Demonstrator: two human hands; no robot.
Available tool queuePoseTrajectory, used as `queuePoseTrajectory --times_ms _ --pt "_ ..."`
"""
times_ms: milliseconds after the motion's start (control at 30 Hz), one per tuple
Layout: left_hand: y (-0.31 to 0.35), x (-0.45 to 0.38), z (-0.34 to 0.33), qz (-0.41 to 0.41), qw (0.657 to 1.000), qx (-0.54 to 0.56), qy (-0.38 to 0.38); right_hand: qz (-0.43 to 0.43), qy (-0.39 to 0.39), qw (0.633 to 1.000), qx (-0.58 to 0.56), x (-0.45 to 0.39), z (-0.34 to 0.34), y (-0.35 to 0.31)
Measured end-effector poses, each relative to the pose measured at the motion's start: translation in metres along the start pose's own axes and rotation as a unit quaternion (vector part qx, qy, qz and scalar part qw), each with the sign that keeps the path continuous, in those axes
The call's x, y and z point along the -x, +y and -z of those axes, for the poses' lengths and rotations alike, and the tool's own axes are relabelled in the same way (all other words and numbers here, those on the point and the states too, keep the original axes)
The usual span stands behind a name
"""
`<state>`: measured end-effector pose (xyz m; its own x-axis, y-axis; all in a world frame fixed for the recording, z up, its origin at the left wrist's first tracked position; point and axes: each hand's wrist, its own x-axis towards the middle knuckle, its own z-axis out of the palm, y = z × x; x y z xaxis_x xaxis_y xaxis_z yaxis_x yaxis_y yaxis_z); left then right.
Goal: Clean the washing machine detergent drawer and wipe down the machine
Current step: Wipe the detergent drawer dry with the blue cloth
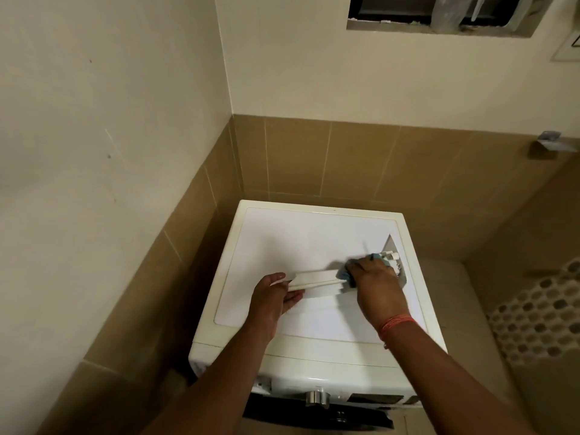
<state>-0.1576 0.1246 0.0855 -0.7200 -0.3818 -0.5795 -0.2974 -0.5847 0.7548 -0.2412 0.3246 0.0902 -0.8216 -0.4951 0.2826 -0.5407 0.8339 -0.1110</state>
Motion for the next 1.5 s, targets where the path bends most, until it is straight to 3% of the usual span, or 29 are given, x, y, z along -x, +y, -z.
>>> queuePoseTrajectory --times_ms 133,233,333,400,500,600,767,833,967,1133,1233,1400,1500 --pt "0.000 -0.003 0.001 0.004 1.000 -0.002 -0.019 0.013 0.021 0.998 -0.059 -0.004 -0.017 -0.057" --pt "0.004 -0.002 0.005 0.008 0.999 0.014 -0.046 0.047 -0.020 0.995 -0.084 -0.007 -0.032 -0.106" --pt "0.001 -0.004 0.008 -0.028 0.998 -0.003 -0.051 0.094 -0.007 0.994 -0.064 -0.011 -0.022 -0.093" --pt "-0.003 -0.008 0.011 -0.044 0.997 -0.009 -0.061 0.068 0.005 0.997 -0.048 -0.006 -0.009 -0.062" --pt "-0.006 -0.008 0.014 -0.050 0.996 -0.004 -0.074 -0.058 -0.024 0.998 0.012 0.004 0.009 -0.012" --pt "-0.006 -0.010 0.016 -0.032 0.995 0.010 -0.091 -0.134 -0.025 0.990 0.022 -0.003 0.005 -0.020" --pt "-0.003 -0.013 0.019 0.020 0.991 0.064 -0.115 0.007 -0.017 0.997 -0.071 -0.005 -0.020 -0.127" --pt "-0.001 -0.015 0.022 0.037 0.988 0.096 -0.118 0.032 -0.017 0.996 -0.077 -0.003 -0.021 -0.140" --pt "0.000 -0.019 0.025 0.077 0.985 0.116 -0.104 0.062 -0.013 0.997 -0.051 0.005 -0.004 -0.103" --pt "-0.004 -0.016 0.027 0.051 0.989 0.078 -0.112 -0.077 0.001 0.997 -0.028 0.014 0.019 -0.035" --pt "-0.005 -0.015 0.026 0.027 0.992 0.056 -0.108 -0.135 -0.051 0.989 0.017 -0.002 0.013 -0.042" --pt "-0.002 -0.010 0.021 0.003 0.993 0.045 -0.112 0.007 -0.207 0.971 0.120 -0.046 0.002 -0.124" --pt "-0.005 -0.008 0.019 -0.011 0.993 0.046 -0.107 0.004 -0.264 0.962 0.071 -0.065 0.002 -0.125"
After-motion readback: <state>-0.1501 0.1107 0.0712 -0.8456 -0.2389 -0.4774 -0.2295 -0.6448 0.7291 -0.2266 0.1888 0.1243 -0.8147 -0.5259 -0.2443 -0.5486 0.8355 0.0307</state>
